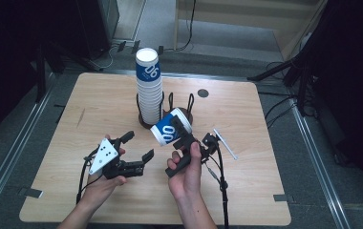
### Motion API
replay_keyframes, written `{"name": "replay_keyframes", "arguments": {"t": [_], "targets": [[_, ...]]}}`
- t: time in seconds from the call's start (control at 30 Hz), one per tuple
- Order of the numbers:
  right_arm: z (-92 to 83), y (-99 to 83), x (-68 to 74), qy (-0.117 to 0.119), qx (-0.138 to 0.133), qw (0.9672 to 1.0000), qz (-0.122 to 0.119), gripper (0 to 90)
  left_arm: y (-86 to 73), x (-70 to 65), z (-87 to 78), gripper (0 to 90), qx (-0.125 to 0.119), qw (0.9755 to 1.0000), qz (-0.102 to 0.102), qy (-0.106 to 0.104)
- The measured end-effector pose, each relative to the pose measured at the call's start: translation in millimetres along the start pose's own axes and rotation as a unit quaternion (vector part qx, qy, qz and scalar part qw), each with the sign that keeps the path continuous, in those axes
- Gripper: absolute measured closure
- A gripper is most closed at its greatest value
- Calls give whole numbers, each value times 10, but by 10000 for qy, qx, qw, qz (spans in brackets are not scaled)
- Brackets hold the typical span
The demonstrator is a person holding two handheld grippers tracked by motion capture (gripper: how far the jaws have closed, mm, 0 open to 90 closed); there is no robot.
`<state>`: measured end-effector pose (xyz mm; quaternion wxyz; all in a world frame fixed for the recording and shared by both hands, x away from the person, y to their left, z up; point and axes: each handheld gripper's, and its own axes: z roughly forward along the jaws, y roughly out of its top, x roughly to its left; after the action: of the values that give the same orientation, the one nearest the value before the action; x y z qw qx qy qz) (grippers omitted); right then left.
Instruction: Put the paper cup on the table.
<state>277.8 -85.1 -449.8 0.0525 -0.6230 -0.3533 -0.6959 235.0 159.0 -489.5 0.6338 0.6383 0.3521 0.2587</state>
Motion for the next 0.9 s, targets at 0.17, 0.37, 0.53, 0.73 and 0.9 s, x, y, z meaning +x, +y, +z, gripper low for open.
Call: {"name": "replay_keyframes", "arguments": {"t": [0.17,0.37,0.53,0.73,0.9], "targets": [[-29,51,37,-154,-153,9967,-780,157,-15,31,-20,86,106,9999,55,86],[-44,120,68,-224,-150,9891,-1449,156,-25,85,-49,79,213,9995,21,225],[-50,141,80,-300,-158,9808,-1922,155,-25,108,-78,17,370,9991,24,223],[-59,139,81,-271,-296,9714,-2340,156,-47,167,-131,17,443,9985,36,334],[-67,131,90,-279,-363,9597,-2774,155,-68,207,-175,16,508,9979,28,400]]}}
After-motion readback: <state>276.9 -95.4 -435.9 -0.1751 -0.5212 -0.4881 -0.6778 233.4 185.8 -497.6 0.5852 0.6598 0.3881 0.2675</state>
